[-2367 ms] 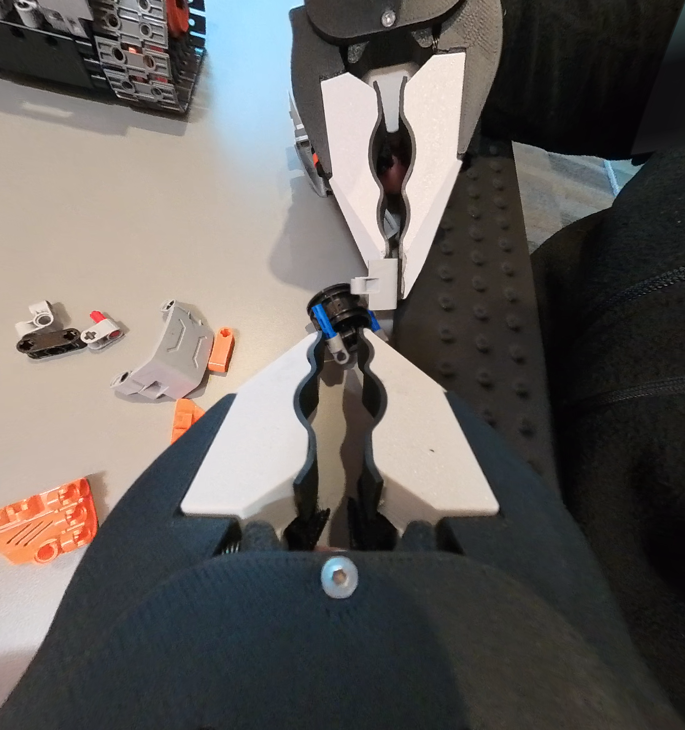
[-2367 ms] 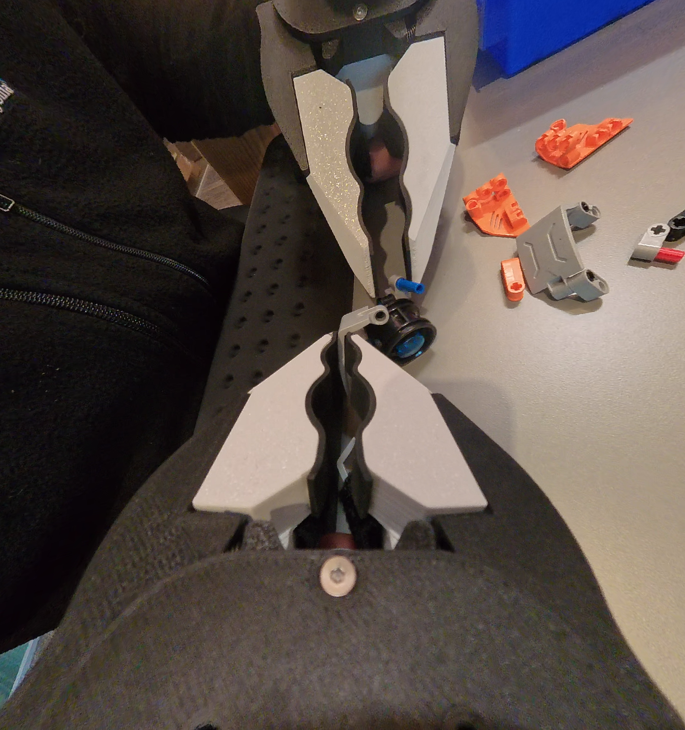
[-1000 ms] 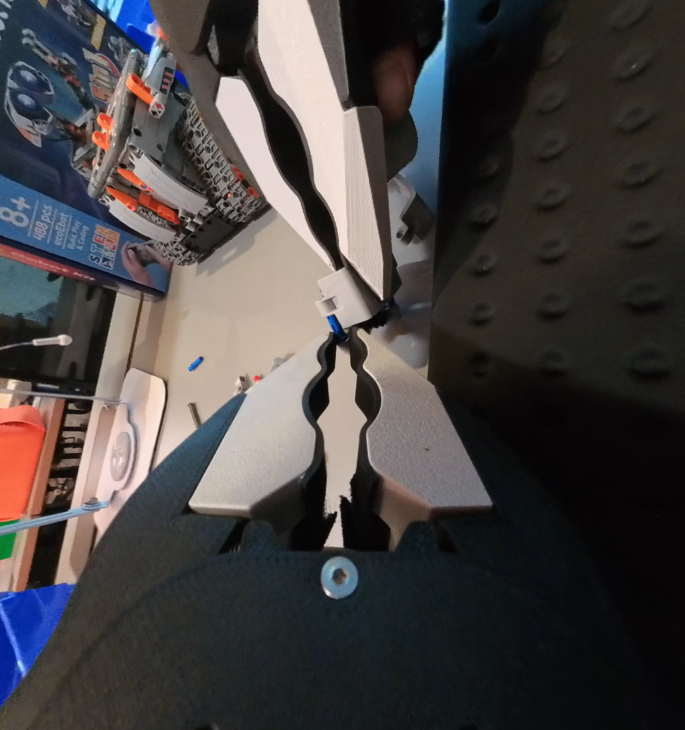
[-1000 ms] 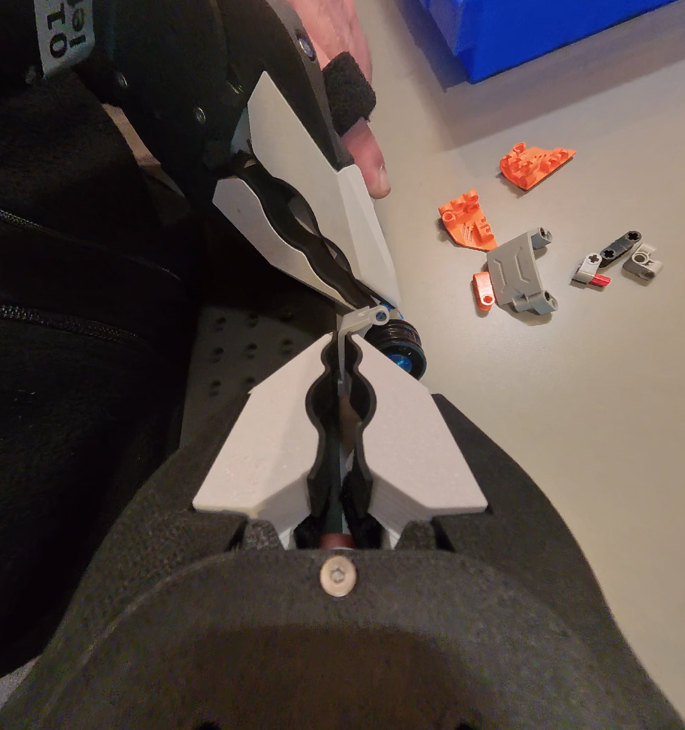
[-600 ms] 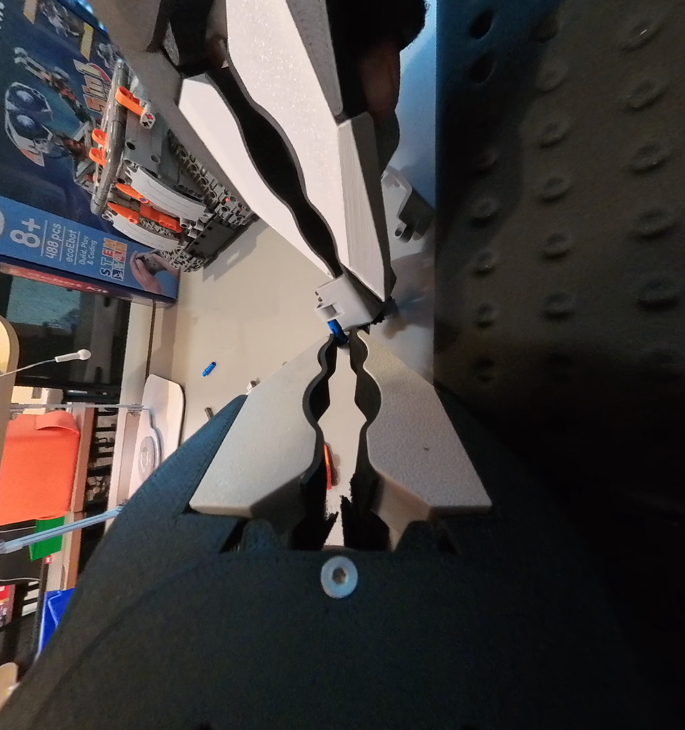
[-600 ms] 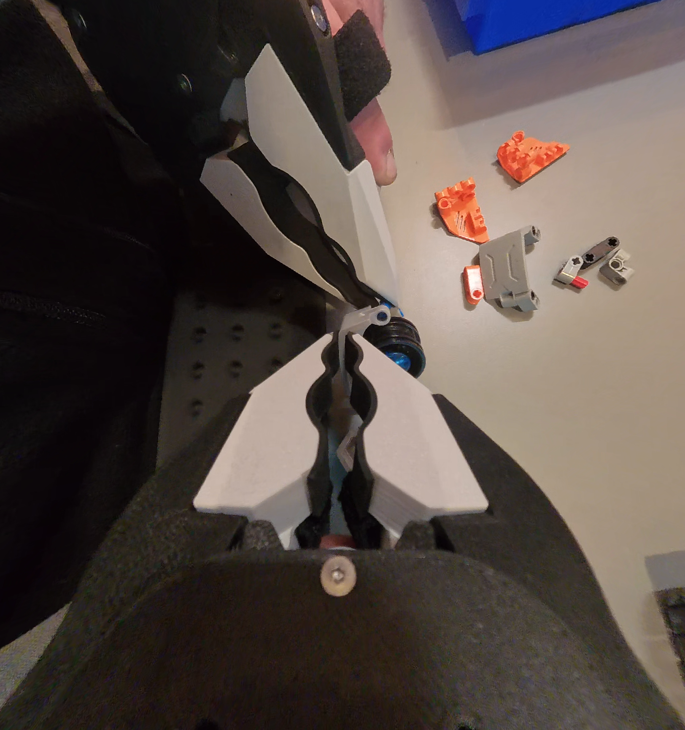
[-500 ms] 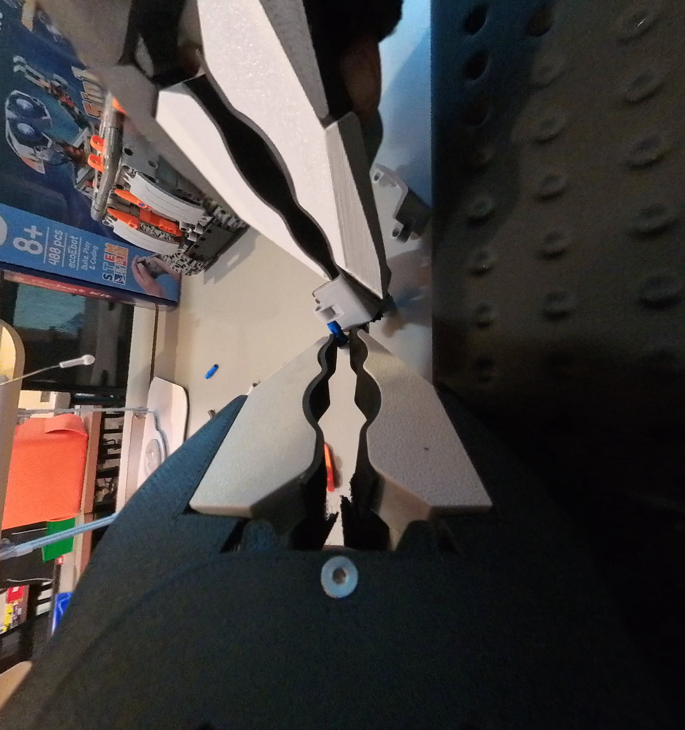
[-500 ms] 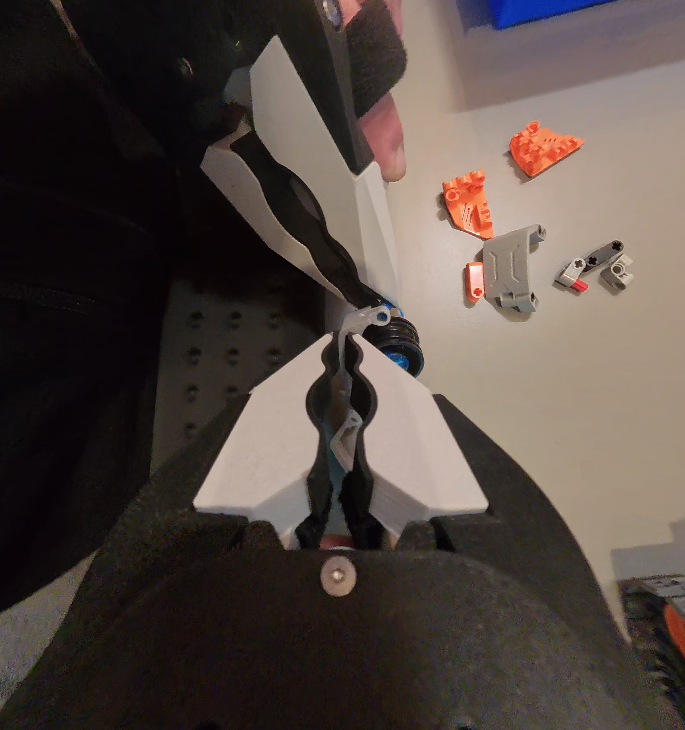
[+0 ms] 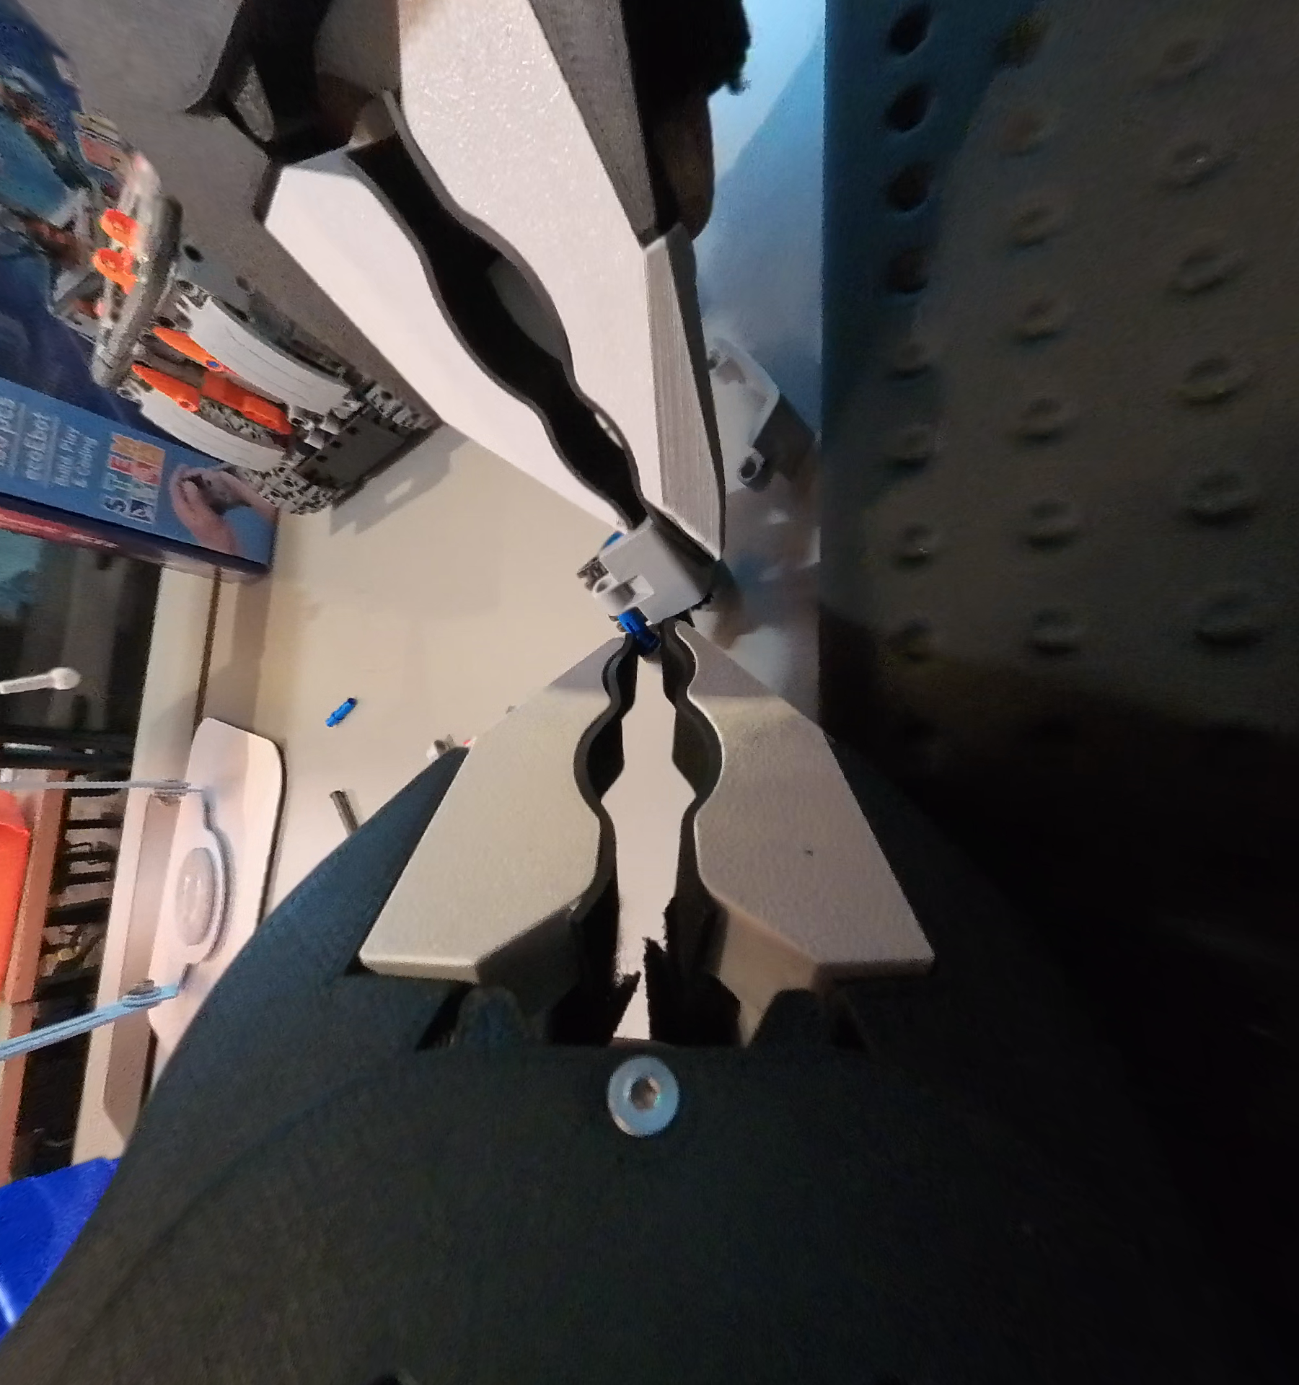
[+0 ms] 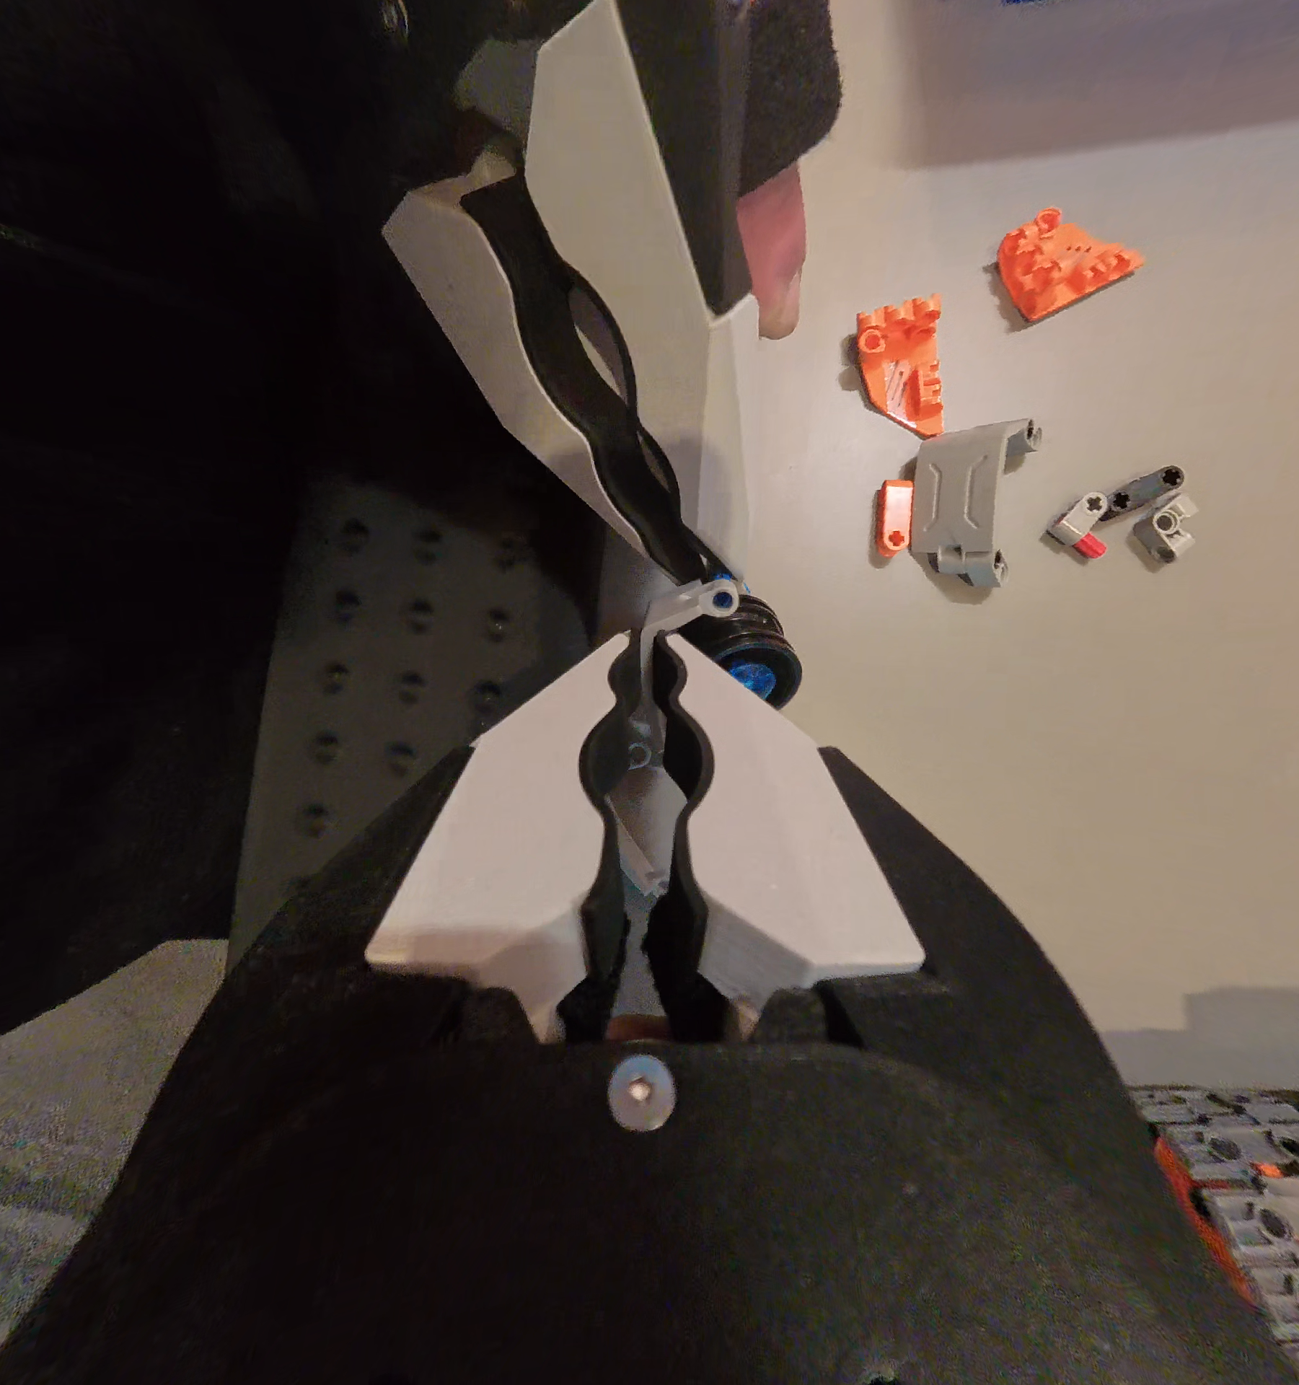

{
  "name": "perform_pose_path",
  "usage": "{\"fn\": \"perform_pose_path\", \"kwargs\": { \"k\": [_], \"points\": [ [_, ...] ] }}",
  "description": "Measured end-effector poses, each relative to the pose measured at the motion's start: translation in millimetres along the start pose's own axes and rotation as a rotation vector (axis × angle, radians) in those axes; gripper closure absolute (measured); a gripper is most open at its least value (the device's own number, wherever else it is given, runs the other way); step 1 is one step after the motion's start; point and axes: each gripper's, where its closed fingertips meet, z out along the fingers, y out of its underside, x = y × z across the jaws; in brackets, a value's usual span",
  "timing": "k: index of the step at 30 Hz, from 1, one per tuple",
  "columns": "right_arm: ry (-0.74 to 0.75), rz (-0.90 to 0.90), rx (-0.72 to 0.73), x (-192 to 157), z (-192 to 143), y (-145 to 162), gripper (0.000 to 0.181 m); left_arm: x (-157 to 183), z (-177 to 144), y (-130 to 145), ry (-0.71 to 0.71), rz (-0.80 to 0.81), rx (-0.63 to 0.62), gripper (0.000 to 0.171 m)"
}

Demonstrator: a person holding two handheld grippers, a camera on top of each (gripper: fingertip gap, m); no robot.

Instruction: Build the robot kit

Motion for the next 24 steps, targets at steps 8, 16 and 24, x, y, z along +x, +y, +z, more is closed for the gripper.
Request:
{"fn": "perform_pose_path", "kwargs": {
  "k": [8,16,24],
  "points": [
    [-0.02,0.063,0.116,7,-1,-1,0.181,-3,7,12,-0.028,-0.094,-0.023,0.154],
    [-0.034,0.077,0.149,8,-1,0,0.181,-4,11,8,-0.031,-0.166,0.02,0.163],
    [-0.055,0.068,0.152,4,-2,1,0.181,-4,12,6,-0.069,-0.112,0.008,0.166]
  ]
}}
